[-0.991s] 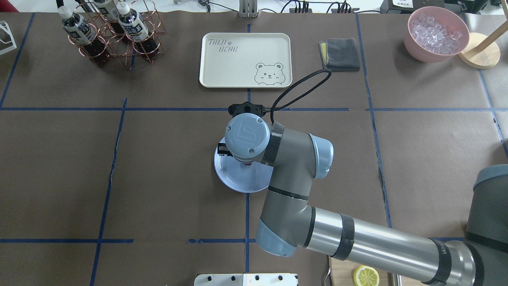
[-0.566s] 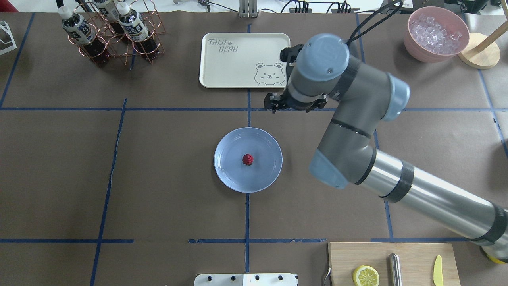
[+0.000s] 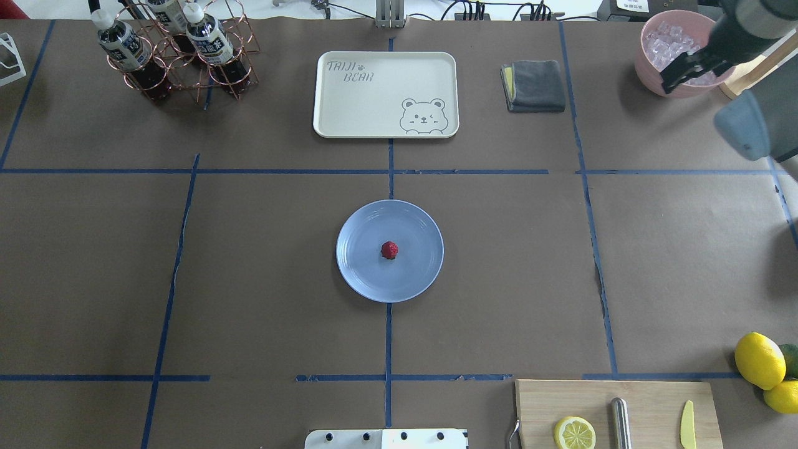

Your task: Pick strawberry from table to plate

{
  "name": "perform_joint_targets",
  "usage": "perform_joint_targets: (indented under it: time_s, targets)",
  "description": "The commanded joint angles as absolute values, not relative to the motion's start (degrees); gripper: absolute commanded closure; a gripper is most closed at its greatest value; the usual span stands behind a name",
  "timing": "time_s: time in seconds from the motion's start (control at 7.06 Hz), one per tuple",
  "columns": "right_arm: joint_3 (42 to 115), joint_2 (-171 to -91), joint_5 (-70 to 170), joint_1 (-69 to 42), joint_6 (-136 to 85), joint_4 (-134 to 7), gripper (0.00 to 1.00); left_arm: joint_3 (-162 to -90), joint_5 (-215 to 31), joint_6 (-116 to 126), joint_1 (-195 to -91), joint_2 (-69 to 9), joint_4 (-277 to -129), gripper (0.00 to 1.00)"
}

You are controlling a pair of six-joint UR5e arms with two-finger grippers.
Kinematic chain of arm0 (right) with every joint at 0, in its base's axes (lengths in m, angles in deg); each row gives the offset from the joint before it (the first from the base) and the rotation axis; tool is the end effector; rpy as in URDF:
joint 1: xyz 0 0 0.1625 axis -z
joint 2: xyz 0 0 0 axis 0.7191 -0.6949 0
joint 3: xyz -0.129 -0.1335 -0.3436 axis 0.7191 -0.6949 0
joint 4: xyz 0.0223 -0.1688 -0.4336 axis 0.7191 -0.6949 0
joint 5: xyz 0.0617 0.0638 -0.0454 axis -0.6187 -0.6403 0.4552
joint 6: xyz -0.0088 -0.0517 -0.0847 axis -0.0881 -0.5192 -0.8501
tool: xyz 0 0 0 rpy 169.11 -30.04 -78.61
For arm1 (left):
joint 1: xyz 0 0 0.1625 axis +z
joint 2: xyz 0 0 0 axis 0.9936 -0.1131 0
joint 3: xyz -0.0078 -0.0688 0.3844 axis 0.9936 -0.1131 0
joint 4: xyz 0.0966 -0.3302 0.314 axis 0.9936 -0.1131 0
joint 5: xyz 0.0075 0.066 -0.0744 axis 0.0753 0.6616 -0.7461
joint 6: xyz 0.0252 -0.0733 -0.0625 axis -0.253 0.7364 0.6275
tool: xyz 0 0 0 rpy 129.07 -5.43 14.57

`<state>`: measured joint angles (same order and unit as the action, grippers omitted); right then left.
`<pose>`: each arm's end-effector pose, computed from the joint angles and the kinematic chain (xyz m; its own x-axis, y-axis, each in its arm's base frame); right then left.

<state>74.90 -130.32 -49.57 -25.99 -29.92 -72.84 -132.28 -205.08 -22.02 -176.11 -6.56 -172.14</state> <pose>-0.1357 -0.6759 0.4024 0.7771 -0.2868 0.5602 0.1251 0.9427 0.3092 -0.0869 -0.5160 0.5968 0.7037 0.1732 -0.6891 -0.1079 0.9846 0.1374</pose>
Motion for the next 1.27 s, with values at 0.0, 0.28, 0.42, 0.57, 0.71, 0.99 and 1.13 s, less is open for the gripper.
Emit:
perform_joint_targets:
  time_s: [0.0,0.28,0.42,0.57,0.71,0.99,1.13]
  targets:
    - [69.6,-136.1,-53.2,-37.1,-42.3,-72.5,0.0,-132.3,-205.2,-22.0,-176.1,-6.6,-172.2,0.0]
    - [69.4,-146.0,-52.3,-40.8,-42.7,-70.9,0.0,-132.4,-205.2,-22.0,-176.1,-6.6,-172.2,0.0]
    - [69.8,-149.5,-54.2,-42.0,-42.2,-67.8,0.0,-132.4,-205.3,-22.0,-176.1,-6.6,-172.3,0.0]
    - [69.8,-150.2,-57.3,-43.1,-42.7,-67.1,0.0,-132.5,-205.4,-22.0,-176.1,-6.6,-172.3,0.0]
    - [70.2,-151.7,-59.1,-44.3,-42.9,-66.8,0.0,-132.5,-205.4,-22.0,-176.1,-6.6,-172.3,0.0]
    - [72.0,-152.0,-59.0,-44.3,-42.8,-66.8,0.0,-132.6,-205.4,-22.1,-176.1,-6.6,-172.3,0.0]
    - [72.1,-152.0,-58.9,-44.3,-42.8,-66.7,0.0,-132.7,-205.4,-22.1,-176.1,-6.6,-172.3,0.0]
